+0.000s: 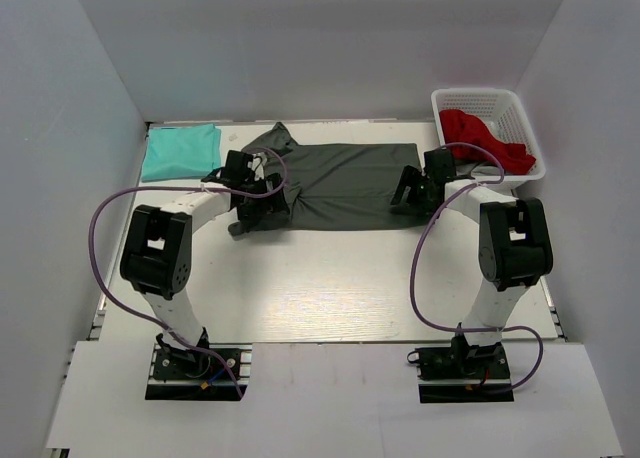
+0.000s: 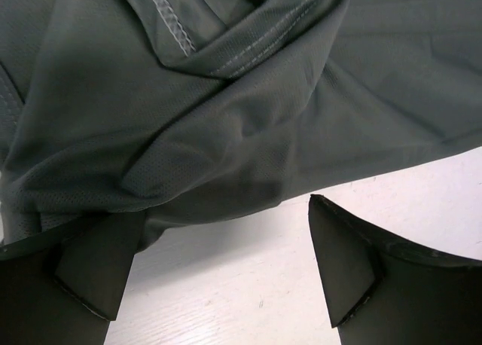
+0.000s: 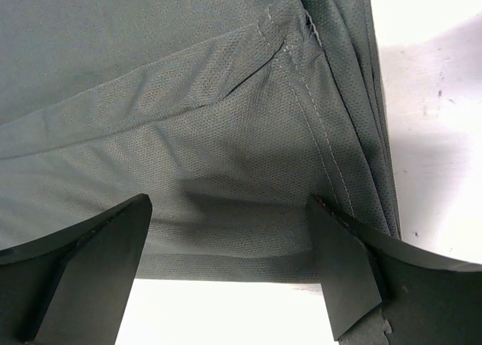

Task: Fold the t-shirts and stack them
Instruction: Fold the flattened tshirt in 1/3 of the way

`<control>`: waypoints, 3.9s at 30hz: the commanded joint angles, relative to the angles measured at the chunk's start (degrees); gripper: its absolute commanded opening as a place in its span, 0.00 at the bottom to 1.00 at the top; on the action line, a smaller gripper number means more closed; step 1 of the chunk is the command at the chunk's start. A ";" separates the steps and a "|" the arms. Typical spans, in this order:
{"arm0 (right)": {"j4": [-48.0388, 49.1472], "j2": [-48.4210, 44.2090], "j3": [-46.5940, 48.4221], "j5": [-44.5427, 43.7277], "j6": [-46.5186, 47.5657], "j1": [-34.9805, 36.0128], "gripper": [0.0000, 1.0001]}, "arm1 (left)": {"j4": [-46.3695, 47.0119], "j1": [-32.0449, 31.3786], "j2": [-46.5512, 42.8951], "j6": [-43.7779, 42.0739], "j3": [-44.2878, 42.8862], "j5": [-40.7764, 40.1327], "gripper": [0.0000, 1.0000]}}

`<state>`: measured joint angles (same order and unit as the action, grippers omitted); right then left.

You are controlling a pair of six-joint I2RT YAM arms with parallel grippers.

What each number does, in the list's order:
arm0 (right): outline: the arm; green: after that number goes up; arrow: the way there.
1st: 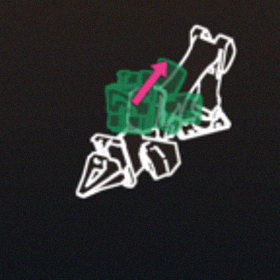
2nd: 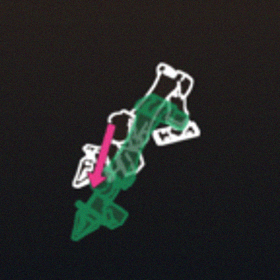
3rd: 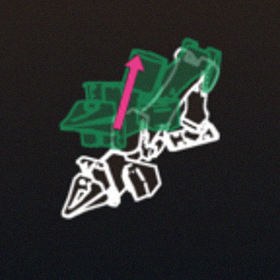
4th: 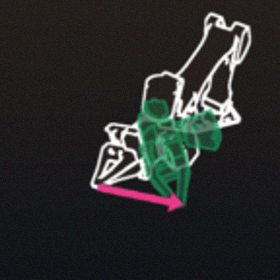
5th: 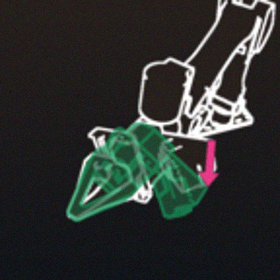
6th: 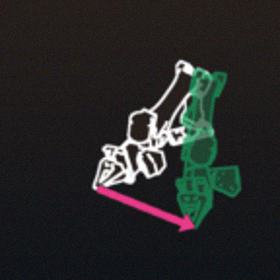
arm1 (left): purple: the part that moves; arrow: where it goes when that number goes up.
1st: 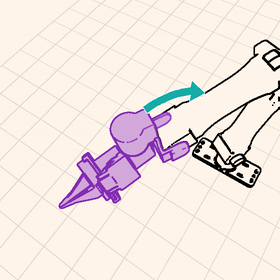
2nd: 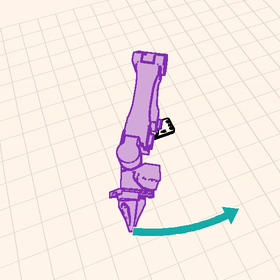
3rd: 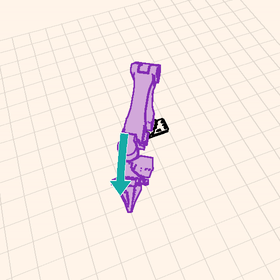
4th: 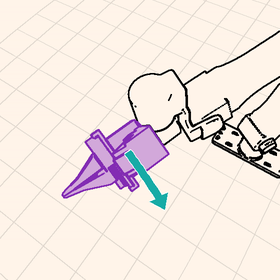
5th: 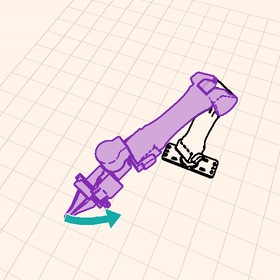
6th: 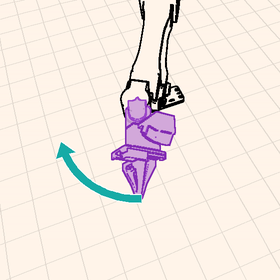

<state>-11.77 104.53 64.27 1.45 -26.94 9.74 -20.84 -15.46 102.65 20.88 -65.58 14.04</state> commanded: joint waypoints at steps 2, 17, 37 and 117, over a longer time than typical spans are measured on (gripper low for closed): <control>0.43 0.85 -1.08 -1.19 0.13 -0.86 0.90 | 2.21 0.96 -3.07 0.39 -0.51 2.83 1.00; -0.54 0.68 -3.53 -2.95 -0.57 -1.74 0.90 | -3.85 5.26 2.82 4.68 2.56 -0.24 1.00; -0.97 -31.57 -29.38 -2.07 -5.40 4.24 0.90 | -17.91 4.57 -30.66 19.90 26.74 -2.97 1.00; 1.66 -27.28 -19.88 0.12 0.66 6.96 0.90 | -11.77 -4.58 -15.71 5.74 -0.69 -18.55 1.00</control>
<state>-12.01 78.89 44.18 -0.69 -27.88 16.27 -33.45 -19.29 93.65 23.53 -66.04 -7.90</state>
